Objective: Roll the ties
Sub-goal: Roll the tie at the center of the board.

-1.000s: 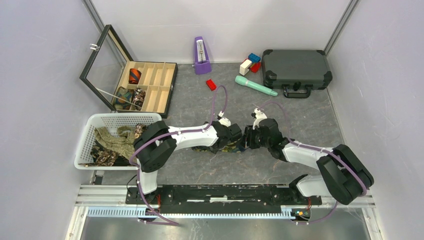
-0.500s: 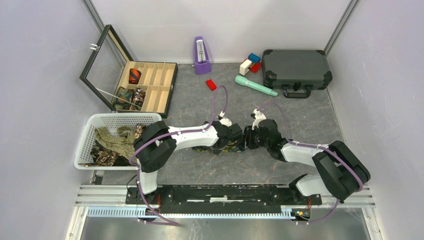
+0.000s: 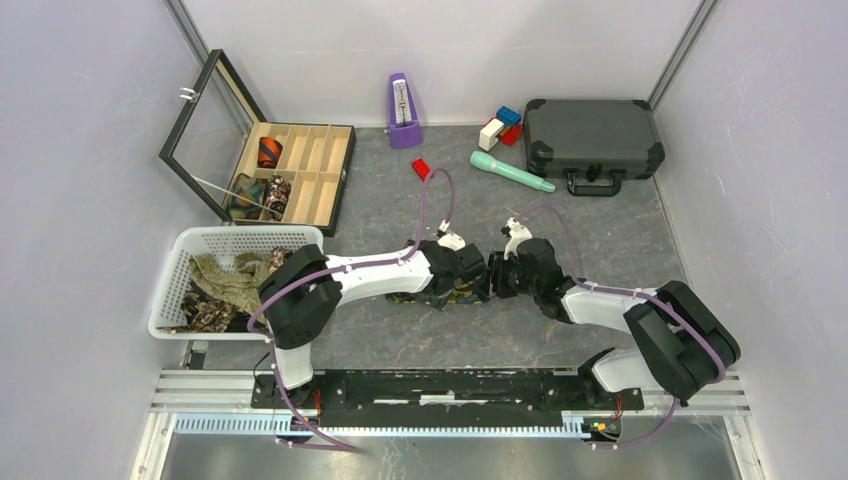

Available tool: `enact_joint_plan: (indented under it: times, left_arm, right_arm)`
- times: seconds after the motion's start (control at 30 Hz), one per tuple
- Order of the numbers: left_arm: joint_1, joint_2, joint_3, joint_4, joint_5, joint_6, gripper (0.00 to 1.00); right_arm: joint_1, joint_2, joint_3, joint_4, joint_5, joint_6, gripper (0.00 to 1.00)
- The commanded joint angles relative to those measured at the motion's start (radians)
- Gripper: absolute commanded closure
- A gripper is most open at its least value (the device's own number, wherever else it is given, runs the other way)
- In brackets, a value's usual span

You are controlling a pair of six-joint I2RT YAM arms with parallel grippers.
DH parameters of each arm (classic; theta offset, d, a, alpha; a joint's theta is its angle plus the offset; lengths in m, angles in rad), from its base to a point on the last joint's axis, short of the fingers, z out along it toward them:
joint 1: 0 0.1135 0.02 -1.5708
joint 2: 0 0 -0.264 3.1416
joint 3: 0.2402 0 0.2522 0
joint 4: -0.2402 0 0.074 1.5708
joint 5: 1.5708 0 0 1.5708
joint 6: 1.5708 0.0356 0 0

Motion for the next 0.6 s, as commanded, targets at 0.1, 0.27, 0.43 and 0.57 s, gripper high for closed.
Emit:
enact_joint_plan:
  times: [0.1,0.27,0.43,0.57]
  left_arm:
    - [-0.008,-0.057,0.053,-0.026,-0.001,-0.013,0.0]
    - [-0.009,-0.073,0.06,-0.039,-0.015,-0.016,0.0]
    - [-0.008,-0.087,0.059,-0.039,-0.015,-0.022,0.03]
    - [-0.009,-0.108,0.054,-0.038,-0.005,-0.029,0.07]
  right_arm:
    - [0.003,0.0,0.019,-0.024,0.017,-0.007,0.59]
    - [0.004,-0.01,0.037,-0.043,0.021,-0.013,0.59]
    - [0.004,-0.03,0.063,-0.074,0.029,-0.021,0.58]
    - [0.004,-0.05,0.088,-0.101,0.032,-0.03,0.57]
